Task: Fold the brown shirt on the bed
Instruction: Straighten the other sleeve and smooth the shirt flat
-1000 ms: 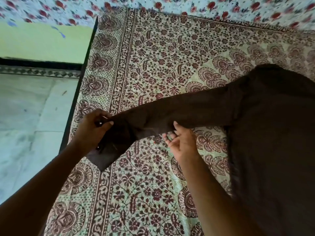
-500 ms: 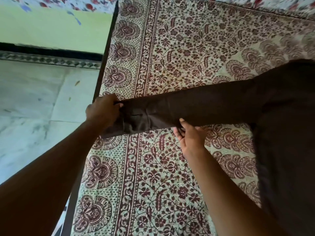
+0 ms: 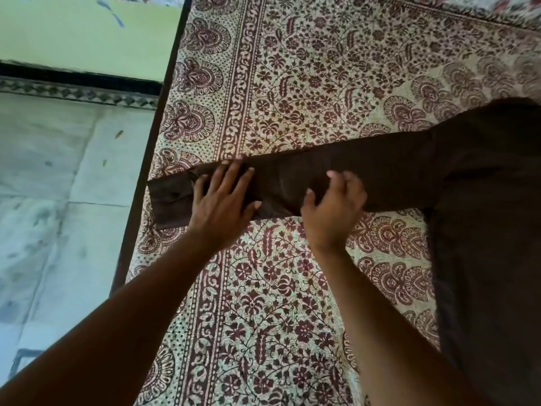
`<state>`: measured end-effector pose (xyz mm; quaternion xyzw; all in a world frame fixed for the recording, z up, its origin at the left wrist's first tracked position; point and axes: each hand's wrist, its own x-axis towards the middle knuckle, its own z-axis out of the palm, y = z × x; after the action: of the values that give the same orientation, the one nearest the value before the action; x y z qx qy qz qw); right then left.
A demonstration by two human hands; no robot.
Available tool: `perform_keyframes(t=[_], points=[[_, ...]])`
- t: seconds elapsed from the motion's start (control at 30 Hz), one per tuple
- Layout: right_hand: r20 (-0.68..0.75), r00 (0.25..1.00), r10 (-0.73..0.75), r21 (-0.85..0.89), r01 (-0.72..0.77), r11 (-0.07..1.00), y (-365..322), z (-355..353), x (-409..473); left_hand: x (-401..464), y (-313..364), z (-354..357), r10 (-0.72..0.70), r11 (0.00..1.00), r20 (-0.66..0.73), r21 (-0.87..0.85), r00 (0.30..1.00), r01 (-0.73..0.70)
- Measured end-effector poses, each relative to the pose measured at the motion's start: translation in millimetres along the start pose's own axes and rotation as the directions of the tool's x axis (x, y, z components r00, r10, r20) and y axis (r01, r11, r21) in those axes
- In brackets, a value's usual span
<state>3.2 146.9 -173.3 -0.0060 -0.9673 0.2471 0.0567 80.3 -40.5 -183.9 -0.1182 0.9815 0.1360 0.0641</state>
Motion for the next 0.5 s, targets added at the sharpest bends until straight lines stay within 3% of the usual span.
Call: perform_keyframes(t=[0.07, 0.17, 0.27, 0.3, 0.33, 0.37, 0.43, 0.5], points=[[0.209, 0.971, -0.116, -0.177, 0.154, 0.972, 2, 14, 16, -3, -3, 14, -0.174, 0.984, -0.029, -0.05, 0.984, 0.173], [0.522, 0.782, -0.342, -0.154, 0.48, 0.864, 3, 26, 18, -3, 1, 21, -0.291, 0.956, -0.076, -0.06, 0.954, 0.287], [0.545, 0.588, -0.598, 0.014, 0.707, 0.707, 17, 19, 11, 3, 16, 18, -0.355, 0.935, -0.104, -0.055, 0.929, 0.351], [0.5, 0.576, -0.647, 0.033, 0.733, 0.679, 27, 14, 14, 6, 21, 16, -0.377, 0.926, -0.122, -0.064, 0.918, 0.372], [0.427, 0.629, -0.65, 0.008, 0.716, 0.698, 39, 9, 21, 11, 27, 13, -0.377, 0.926, -0.137, -0.08, 0.916, 0.369], [0.333, 0.734, -0.592, -0.06, 0.643, 0.763, 51, 3, 30, 15, 34, 12, -0.335, 0.941, -0.138, -0.101, 0.932, 0.323], [0.163, 0.928, -0.336, -0.236, 0.367, 0.9, 78, -7, 49, 22, 45, 15, -0.139, 0.988, -0.099, -0.079, 0.985, 0.131], [0.202, 0.976, -0.08, -0.345, 0.148, 0.927, 100, -10, 67, 26, 53, 27, -0.03, 1.0, -0.072, 0.004, 0.997, 0.031]])
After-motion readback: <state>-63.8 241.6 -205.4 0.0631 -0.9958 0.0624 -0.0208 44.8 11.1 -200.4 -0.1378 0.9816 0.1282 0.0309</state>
